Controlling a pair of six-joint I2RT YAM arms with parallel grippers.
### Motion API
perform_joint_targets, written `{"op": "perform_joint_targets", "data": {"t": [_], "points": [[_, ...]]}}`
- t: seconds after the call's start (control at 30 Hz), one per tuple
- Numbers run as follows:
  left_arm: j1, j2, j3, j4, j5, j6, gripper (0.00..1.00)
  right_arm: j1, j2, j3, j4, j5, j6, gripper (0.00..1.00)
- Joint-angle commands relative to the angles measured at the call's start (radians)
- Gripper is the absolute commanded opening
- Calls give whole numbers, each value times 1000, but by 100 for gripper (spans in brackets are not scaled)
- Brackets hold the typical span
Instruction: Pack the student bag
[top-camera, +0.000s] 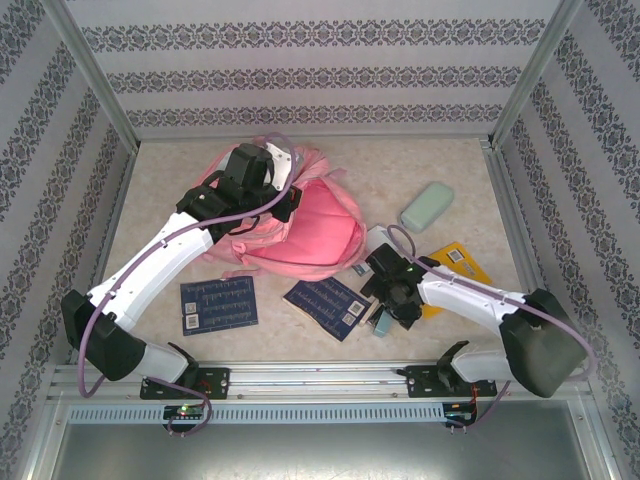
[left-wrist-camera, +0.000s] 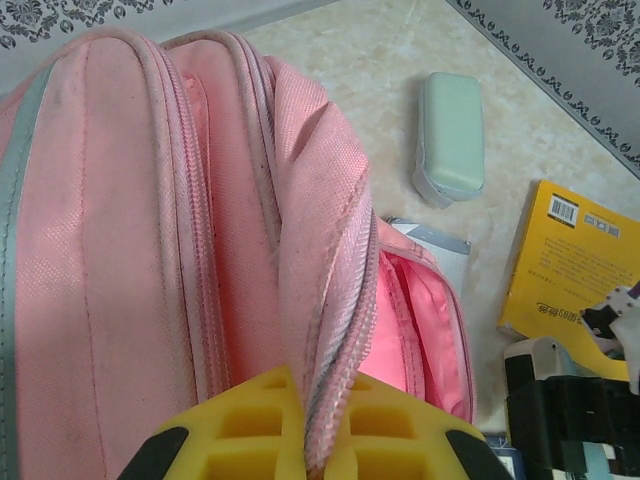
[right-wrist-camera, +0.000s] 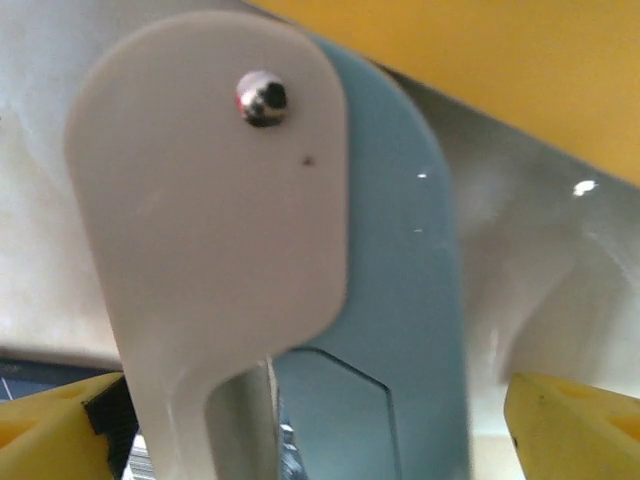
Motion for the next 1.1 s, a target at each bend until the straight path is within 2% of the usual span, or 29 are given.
{"op": "perform_joint_targets", "data": {"t": [0.0,0.13,0.23,0.27,0.47,0.63,0.77,0.9,1.07], "points": [[-3,-57,17,155,55,-16,0,22,45,-6,35,-3,53,87],[-2,-71,12,158,46,-11,0,27,51,-25,42,9,73,74],[-4,-81,6,164,29,-3,0,28,19,-38,39,27,81,57],[-3,-84,6,166,27,-3,0,26,2,-41,33,35,85,55],[3,-92,5,173,43,-10,0,17,-87,-33,-38,66,77,54],[15,-105,2,176,66,-1,0,17,-211,53,-142,124,2,49],[34,-123,-12,202,102,-2,0,20,-293,144,-72,95,-101,44],[67,-125,-18,219,134,-27,0,36,-265,268,-22,79,-190,43],[122,-120,-32,273,227,-97,0,45,-133,401,118,28,-268,43]]}}
